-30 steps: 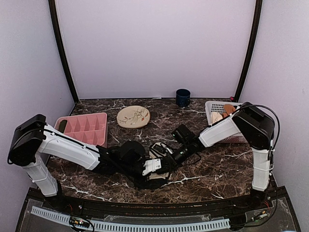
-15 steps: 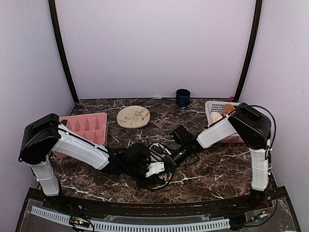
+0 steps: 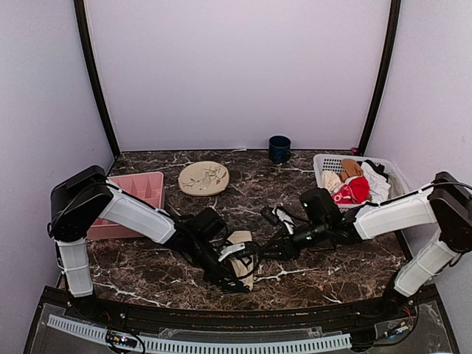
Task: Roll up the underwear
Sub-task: Pick up the underwear from the center of the board, then roll the underwear at the center of the board.
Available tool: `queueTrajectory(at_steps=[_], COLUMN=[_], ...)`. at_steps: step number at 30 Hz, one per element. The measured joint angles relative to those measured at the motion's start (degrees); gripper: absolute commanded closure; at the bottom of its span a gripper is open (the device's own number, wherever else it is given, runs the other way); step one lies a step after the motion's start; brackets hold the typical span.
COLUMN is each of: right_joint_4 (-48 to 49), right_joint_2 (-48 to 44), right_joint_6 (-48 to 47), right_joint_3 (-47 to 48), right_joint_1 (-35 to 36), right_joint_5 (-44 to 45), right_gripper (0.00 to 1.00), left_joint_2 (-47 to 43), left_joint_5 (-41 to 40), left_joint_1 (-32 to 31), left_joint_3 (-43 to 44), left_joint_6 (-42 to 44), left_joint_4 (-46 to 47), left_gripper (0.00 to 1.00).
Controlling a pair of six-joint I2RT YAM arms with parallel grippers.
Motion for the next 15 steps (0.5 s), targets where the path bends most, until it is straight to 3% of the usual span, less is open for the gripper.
queueTrajectory(at_steps=[8, 15], right_joint_4=[3.21, 3.69], right_joint_2=[-12.44, -11.78], right_joint_6=[-3.8, -9.51], right_joint_3=[-11.32, -10.47], right_joint_1=[5.46, 14.56], right_joint_5=[9.35, 17.44], right_gripper=[0.55, 0.54], left_joint_2=[6.8, 9.57], left_joint_5=[12.72, 16.09], left_joint_1=[4.22, 4.94], left_joint_3=[5.35, 8.9], left_joint_6=[-4.22, -6.29], left_joint_4=[-5.73, -10.21], left_gripper=[1.0, 1.0])
